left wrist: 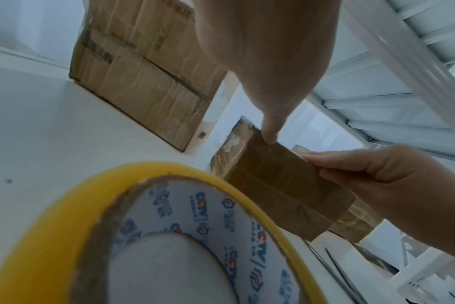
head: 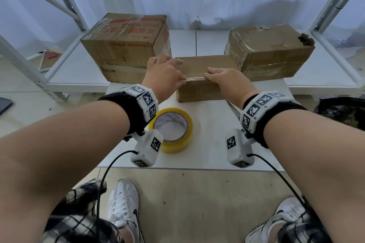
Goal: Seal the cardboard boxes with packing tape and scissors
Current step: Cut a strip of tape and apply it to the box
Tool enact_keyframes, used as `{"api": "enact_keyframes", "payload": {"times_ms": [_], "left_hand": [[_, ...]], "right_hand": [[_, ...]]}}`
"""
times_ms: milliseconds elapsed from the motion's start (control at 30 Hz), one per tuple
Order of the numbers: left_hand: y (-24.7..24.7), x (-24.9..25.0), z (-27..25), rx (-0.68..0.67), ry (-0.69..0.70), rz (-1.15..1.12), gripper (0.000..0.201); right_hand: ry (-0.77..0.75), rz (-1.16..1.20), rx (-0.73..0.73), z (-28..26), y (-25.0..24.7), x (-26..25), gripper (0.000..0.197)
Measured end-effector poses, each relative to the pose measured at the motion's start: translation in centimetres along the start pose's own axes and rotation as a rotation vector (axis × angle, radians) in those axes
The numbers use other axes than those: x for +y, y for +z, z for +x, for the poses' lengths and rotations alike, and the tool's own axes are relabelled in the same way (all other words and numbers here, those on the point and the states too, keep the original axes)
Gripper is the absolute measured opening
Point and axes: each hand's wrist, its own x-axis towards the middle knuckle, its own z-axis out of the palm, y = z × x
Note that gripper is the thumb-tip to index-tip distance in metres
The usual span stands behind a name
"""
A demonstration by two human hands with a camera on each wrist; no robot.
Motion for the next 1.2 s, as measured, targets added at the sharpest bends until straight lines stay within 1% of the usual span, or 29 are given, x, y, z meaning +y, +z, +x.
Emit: {"api": "enact_keyframes", "payload": {"times_ms": [67, 133, 233, 300, 367, 500, 567, 633, 667, 733, 800, 900, 933, 967, 1000, 1033, 1067, 1100, 1133, 1200], "left_hand": [[-0.9, -0.4, -0.3, -0.048, -0.047, 0.028, 0.027], [-1.7, -0.5, -0.9, -0.104, -0.076, 0.073, 0.032], [-2.5, 0.1, -2.6, -0.135, -0.041, 0.06, 0.04], [-2.5, 0.9, -4.1, -0.165, 0.024, -0.012, 0.037], [-2.2, 1.9, -5.5, -0.272, 0.049, -0.079, 0.036], [-1.8, 4.1, -7.6, -0.526, 0.0, -0.12, 0.049], [-1.6, 4.8, -8.5, -0.627, 0.034, -0.053, 0.046], [-1.5, 5.3, -9.3, -0.736, 0.061, 0.103, 0.044], [-1.7, 5.3, -9.6, -0.754, 0.055, 0.14, 0.041], [-2.3, 5.0, -9.8, -0.724, 0.055, 0.09, 0.033], [-3.8, 4.3, -9.7, -0.642, 0.079, -0.028, 0.02], [-6.9, 3.2, -8.6, -0.576, 0.062, -0.203, 0.02], [-7.7, 3.0, -8.3, -0.561, 0.067, -0.26, 0.021], [-8.6, 2.8, -7.8, -0.534, 0.068, -0.314, 0.021], [-9.4, 2.6, -7.4, -0.502, 0.068, -0.368, 0.021], [-10.0, 2.5, -7.1, -0.481, 0.055, -0.42, 0.021], [-10.4, 2.3, -6.8, -0.458, 0.046, -0.468, 0.02], [-10.8, 2.1, -6.5, -0.44, 0.036, -0.5, 0.017], [-10.8, 2.0, -6.3, -0.426, 0.025, -0.531, 0.015], [-10.8, 1.9, -6.0, -0.397, -0.011, -0.605, 0.018]], "right_hand": [[0.055, -0.079, -0.024, -0.7, -0.6, -0.5, 0.059], [0.108, -0.154, -0.059, -1.4, -0.7, -1.2, 0.059], [0.173, -0.218, -0.157, -2.3, -0.1, -2.2, 0.07], [0.202, -0.241, -0.215, -2.8, -0.3, -2.7, 0.074], [0.223, -0.225, -0.234, -3.3, -1.0, -3.1, 0.075], [0.211, -0.122, -0.244, -4.9, -1.9, -4.4, 0.066], [0.207, -0.046, -0.289, -5.8, -1.5, -5.3, 0.059], [0.223, 0.038, -0.344, -6.4, -1.0, -5.9, 0.055], [0.23, 0.081, -0.352, -6.6, -0.9, -6.1, 0.054], [0.254, 0.196, -0.358, -6.9, -1.0, -6.2, 0.06], [0.283, 0.376, -0.343, -6.8, -1.6, -6.1, 0.074], [0.338, 0.777, -0.34, -6.5, -3.8, -5.9, 0.095], [0.348, 0.873, -0.351, -6.5, -4.4, -5.8, 0.1], [0.339, 0.917, -0.344, -6.2, -5.4, -5.6, 0.104], [0.321, 0.932, -0.337, -6.0, -6.3, -5.4, 0.104], [0.299, 0.936, -0.332, -5.7, -7.1, -5.4, 0.097], [0.267, 0.923, -0.31, -5.4, -7.7, -5.4, 0.086], [0.237, 0.895, -0.268, -5.1, -8.3, -5.4, 0.079], [0.218, 0.866, -0.222, -4.9, -8.5, -5.4, 0.076], [0.193, 0.843, -0.104, -4.5, -8.8, -5.7, 0.074]]}}
